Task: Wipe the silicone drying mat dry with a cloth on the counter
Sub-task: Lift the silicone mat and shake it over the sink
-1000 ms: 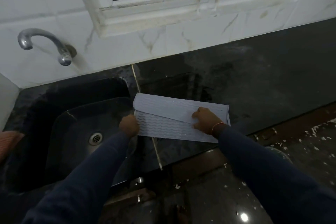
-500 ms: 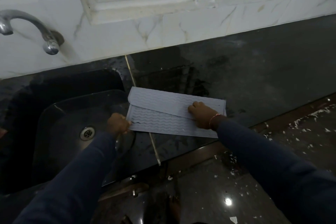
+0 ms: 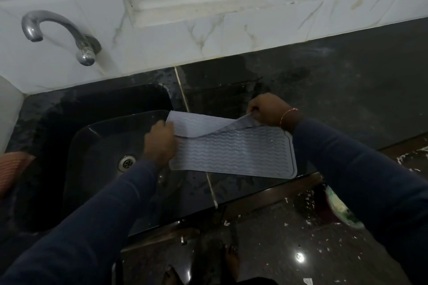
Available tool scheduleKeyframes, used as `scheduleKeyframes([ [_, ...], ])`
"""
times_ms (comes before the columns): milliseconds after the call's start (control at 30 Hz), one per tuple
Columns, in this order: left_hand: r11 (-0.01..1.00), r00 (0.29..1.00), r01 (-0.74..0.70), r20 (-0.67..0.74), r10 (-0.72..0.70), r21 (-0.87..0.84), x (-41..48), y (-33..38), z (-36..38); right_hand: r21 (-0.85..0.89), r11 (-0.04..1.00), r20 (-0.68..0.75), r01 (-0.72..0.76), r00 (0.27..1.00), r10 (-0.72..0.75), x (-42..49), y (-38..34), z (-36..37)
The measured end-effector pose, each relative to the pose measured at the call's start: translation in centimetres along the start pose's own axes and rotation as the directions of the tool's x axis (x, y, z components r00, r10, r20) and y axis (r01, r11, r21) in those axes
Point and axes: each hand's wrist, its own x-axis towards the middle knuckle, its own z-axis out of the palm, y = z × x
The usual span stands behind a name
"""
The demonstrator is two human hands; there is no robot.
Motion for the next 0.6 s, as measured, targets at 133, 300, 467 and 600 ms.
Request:
scheduleKeyframes([
  [133,0.943,0.944,-0.330,-0.005,0.330,0.035,2.8,7.8,-1.6,0.033,0.997,-0.073,0.073,0.995,-0.070,0.8,0.2,-3.1],
  [300,0.908,0.917,-0.400,0.051,0.396,0.124,4.9,14.6,-2.2,0.115,0.990,-0.117,0.085,0.990,-0.072,0.7,0.9,-4.6],
  [467,0.897,0.898,-0.420,-0.074,0.433,0.140,7.5,15.1,-3.8,0.226,0.974,-0.056,0.017,0.998,-0.004,-0.9,3.8,-4.8],
  [600,0.886,0.889,-0.455,-0.006,0.457,0.088,8.3,14.1,-3.7,0.547,0.833,-0.105,-0.079,0.981,0.162,-4.2,7.8,0.3],
])
